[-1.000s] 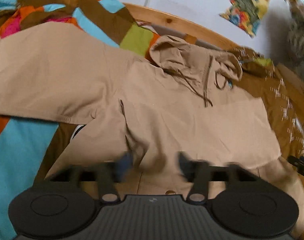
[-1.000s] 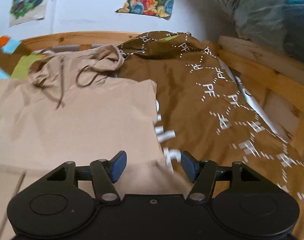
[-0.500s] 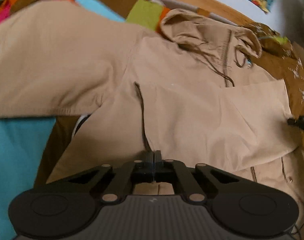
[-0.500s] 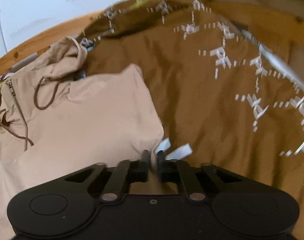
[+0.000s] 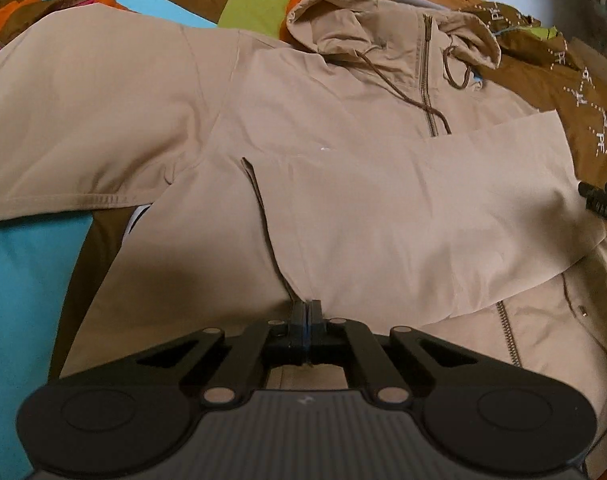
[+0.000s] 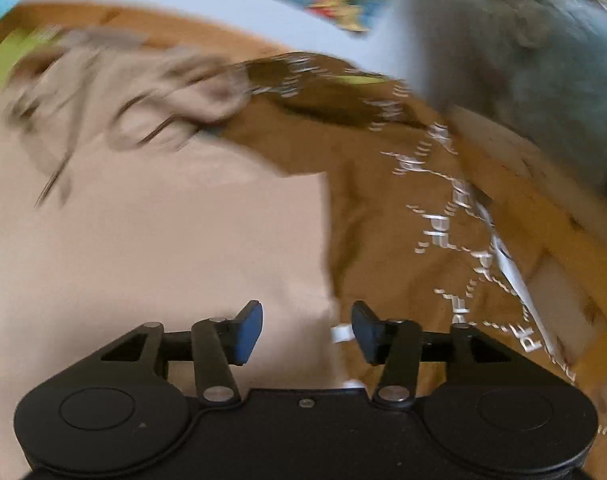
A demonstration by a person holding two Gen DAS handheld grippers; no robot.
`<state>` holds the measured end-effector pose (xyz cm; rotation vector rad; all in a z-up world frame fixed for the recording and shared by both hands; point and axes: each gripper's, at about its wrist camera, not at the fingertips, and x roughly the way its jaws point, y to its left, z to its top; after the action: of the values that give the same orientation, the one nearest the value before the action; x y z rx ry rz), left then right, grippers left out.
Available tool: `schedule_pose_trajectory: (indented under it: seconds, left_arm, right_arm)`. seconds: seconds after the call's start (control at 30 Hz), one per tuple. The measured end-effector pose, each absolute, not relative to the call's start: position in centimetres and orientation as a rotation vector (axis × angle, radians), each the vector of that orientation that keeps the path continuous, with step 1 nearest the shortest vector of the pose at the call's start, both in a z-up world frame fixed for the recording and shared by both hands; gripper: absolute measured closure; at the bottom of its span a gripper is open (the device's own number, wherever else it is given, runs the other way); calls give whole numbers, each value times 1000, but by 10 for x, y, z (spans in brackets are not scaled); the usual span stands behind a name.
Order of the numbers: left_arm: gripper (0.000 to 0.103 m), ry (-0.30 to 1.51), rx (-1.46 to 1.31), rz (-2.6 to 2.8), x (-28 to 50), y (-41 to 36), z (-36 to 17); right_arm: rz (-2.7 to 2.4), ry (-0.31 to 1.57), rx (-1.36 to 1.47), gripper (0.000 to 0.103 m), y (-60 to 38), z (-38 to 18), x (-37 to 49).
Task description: Fold large clothes
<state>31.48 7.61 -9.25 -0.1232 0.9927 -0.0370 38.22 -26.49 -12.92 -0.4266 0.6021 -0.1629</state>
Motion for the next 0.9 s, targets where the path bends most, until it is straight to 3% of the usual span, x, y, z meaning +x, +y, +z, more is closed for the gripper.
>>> schedule_pose_trajectory:
  seconds: [0.1, 0.23, 0.33, 0.43, 0.47, 0.5, 0.63, 0.7, 0.77, 0.9]
  left_arm:
    - [103, 991, -114, -32, 316, 73, -94]
    - [103, 983, -121, -29, 316, 72, -94]
    - [96, 994, -156, -13, 316, 77, -89]
    - [68, 979, -189, -4, 314, 83, -78]
    - [44, 963, -193, -5, 311, 85, -72]
    - [32, 941, -193, -1, 307, 87, -65]
    - [25, 806, -174, 28, 287, 100, -22]
    - [8, 748, -168, 71, 274, 116, 2]
    - [3, 677, -174, 163, 252, 142, 26]
    - [3, 609, -115, 373, 214, 206, 53]
  right_arm:
    - [-127, 690, -463, 50, -261, -154, 386]
    - [-123, 671, -370, 50, -264, -142, 375]
    - [-65, 628, -329, 39, -256, -121, 341]
    - [-4, 586, -265, 26, -247, -97, 291]
    - [13, 574, -236, 21, -244, -90, 272]
    - [27, 567, -212, 19, -241, -85, 258]
    - [71, 536, -103, 9, -231, -71, 203]
    - [87, 515, -56, 4, -225, -68, 181]
    - [105, 495, -29, 2, -217, -66, 164]
    - [168, 481, -6, 1, -202, -65, 148]
